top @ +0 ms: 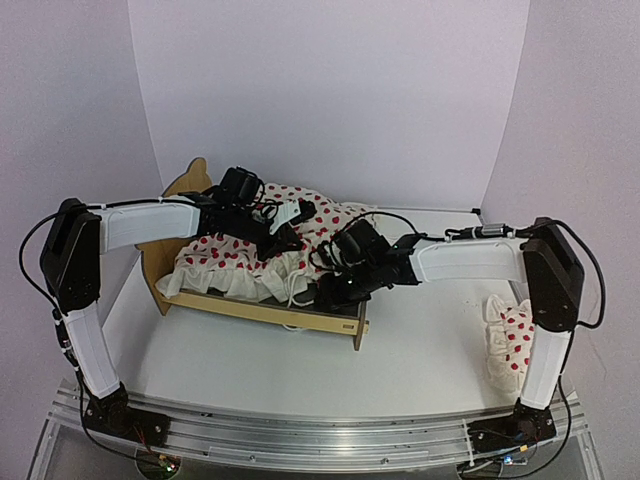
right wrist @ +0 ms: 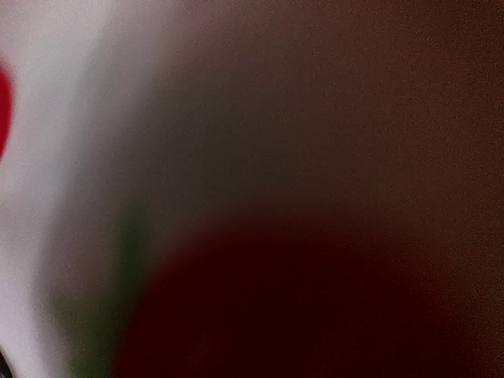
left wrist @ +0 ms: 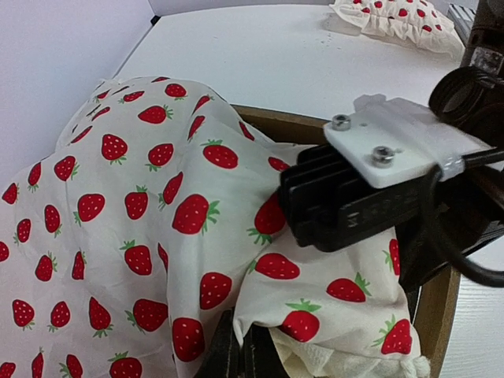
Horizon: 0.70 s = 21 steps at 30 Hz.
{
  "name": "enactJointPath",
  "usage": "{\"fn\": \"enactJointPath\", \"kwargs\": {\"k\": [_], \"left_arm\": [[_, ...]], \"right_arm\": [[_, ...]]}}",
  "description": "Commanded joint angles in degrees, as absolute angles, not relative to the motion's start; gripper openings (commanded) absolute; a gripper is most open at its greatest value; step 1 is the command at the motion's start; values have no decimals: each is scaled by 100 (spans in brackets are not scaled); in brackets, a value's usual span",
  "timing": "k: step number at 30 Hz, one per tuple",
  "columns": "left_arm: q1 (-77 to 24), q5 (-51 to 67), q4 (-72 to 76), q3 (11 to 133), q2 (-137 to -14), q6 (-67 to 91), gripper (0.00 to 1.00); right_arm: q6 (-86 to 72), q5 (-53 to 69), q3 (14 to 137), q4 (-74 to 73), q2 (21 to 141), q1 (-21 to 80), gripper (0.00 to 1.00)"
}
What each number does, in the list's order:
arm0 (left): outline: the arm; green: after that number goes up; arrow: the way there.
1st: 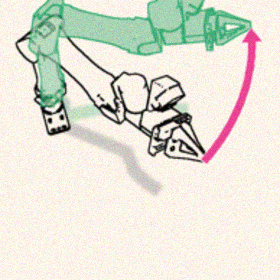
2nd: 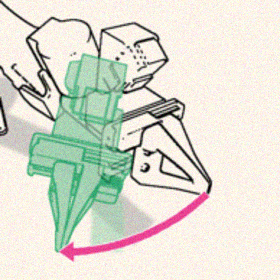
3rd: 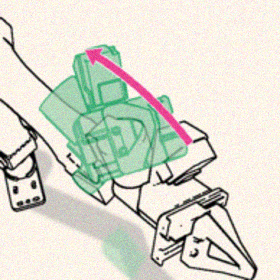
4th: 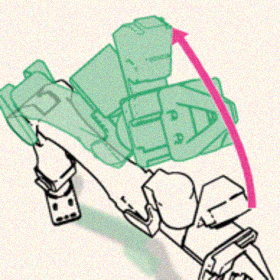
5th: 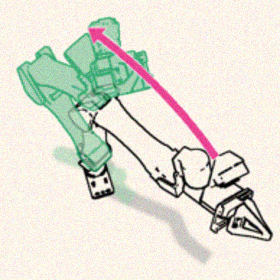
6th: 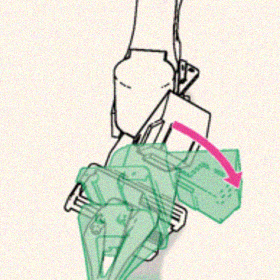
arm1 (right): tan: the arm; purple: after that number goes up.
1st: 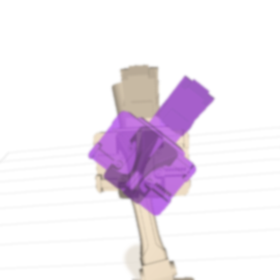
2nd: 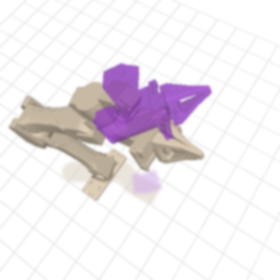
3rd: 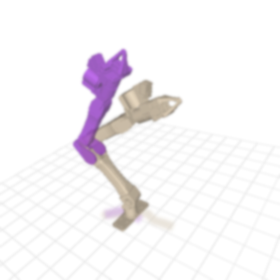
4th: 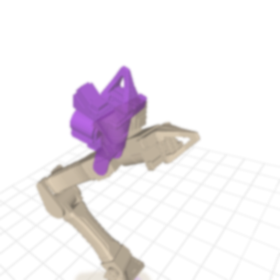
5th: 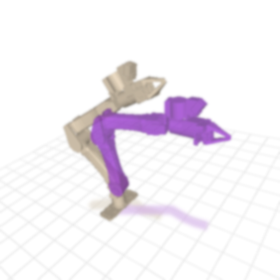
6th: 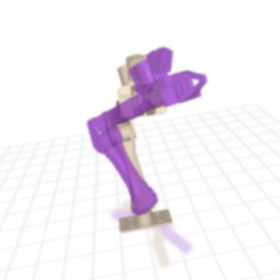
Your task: Set up the pet bed
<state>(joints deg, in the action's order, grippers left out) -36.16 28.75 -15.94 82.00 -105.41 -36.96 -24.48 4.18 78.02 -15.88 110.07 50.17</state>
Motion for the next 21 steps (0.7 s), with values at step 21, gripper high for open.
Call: {"fn": "enactJointPath", "kwargs": {"k": [21], "left_arm": [[-3577, 2883, -1302, 7978, -10178, -3596, 0]], "right_arm": [[-2911, -1487, 8321, -1602, 11690, 5200, 1]]}}
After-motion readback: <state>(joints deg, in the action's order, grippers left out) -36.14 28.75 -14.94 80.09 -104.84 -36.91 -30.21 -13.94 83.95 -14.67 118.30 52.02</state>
